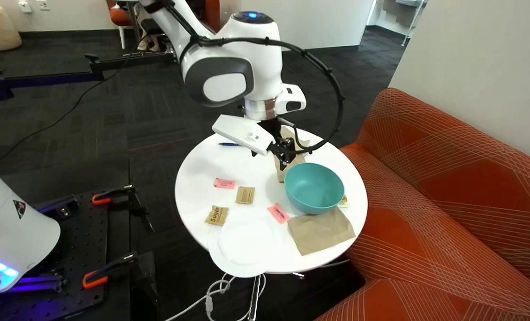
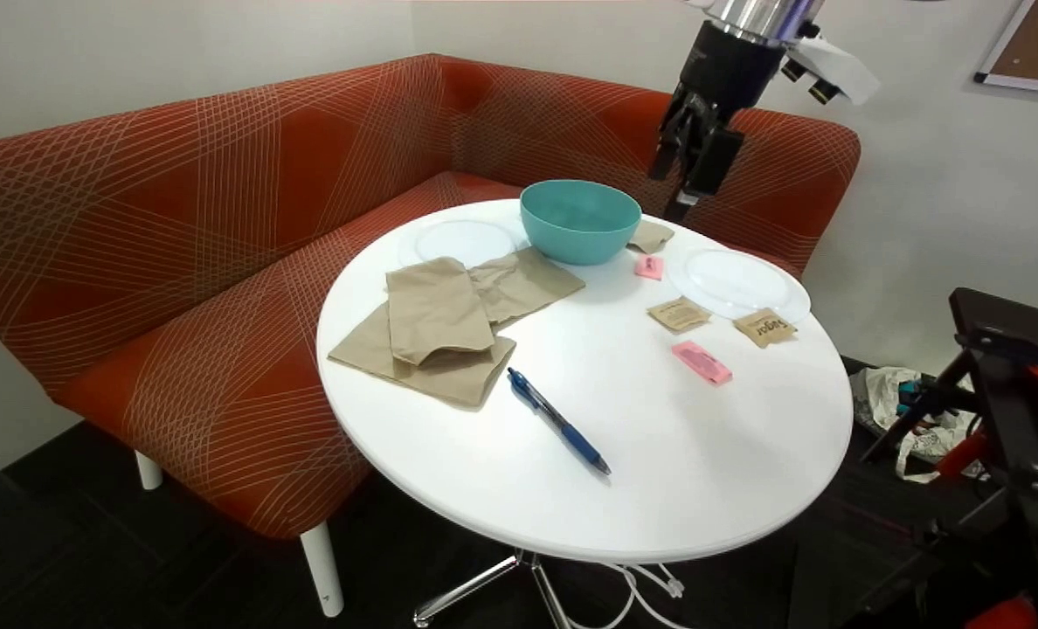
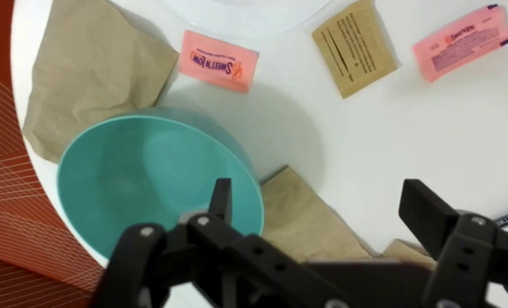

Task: Move the blue bowl to the left

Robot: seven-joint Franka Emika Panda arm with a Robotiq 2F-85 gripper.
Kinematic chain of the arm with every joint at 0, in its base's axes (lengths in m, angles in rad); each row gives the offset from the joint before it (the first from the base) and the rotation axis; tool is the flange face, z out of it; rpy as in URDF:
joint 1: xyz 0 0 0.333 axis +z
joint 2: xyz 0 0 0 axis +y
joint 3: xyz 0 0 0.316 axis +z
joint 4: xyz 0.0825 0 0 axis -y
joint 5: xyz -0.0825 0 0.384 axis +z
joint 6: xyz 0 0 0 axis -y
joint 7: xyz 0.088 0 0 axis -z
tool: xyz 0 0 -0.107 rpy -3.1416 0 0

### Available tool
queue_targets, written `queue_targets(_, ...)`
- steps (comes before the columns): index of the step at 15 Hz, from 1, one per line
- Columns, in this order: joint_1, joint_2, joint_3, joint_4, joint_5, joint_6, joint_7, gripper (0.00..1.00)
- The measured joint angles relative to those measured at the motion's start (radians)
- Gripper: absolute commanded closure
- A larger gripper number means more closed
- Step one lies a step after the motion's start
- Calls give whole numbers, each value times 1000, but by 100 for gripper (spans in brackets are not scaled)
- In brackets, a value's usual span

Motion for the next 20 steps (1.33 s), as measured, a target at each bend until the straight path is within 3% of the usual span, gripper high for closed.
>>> queue_targets(10,-21,19,22,8,-13,0,4,0)
queue_targets(13,-50,36,62,16,-14,12,2,0)
queue_targets(20,-73,151,75,134,-102,14,0,0)
